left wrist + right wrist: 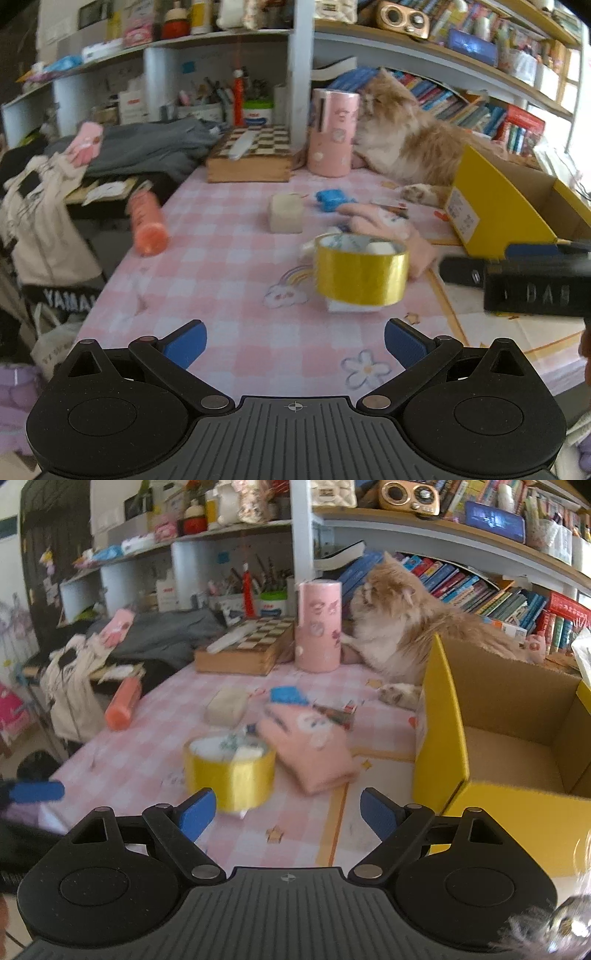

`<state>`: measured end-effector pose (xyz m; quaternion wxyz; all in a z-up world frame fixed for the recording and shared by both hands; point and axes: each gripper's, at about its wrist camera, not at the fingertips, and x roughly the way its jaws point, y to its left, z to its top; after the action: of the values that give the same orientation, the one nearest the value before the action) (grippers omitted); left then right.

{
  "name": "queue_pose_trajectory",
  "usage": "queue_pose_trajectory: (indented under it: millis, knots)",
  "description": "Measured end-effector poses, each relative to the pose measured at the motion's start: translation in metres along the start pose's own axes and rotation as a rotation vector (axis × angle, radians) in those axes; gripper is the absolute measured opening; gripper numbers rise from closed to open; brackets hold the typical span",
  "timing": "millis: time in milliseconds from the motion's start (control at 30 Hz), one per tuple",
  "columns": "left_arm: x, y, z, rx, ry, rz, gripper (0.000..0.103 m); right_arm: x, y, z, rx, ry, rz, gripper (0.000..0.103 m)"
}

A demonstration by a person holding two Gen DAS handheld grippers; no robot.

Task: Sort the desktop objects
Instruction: 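Close the left gripper on the yellow tape roll while the right gripper approaches the white charger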

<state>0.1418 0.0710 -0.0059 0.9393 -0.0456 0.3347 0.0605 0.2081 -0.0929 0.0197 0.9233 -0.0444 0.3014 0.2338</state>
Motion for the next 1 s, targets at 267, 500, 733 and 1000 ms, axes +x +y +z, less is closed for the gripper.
queue_pose_trajectory:
  millis: [267,500,733,1000]
  knots:
    - [0.033,-0.023,0.020,0.045,0.003,-0.084,0.103,-0.005,-0.013,0.026,0.024,-0.043,0.043,0.085]
    - [0.066,-0.039,0.034,0.103,0.031,-0.160,0.102,-0.013,-0.019,0.032,0.053,-0.058,0.044,0.085]
    - [0.091,-0.043,0.035,0.132,0.074,-0.116,0.088,-0.018,-0.021,0.029,0.045,-0.056,0.036,0.085]
    - [0.073,-0.021,0.044,-0.007,0.004,-0.129,0.087,-0.021,-0.024,0.029,0.015,-0.067,0.040,0.085]
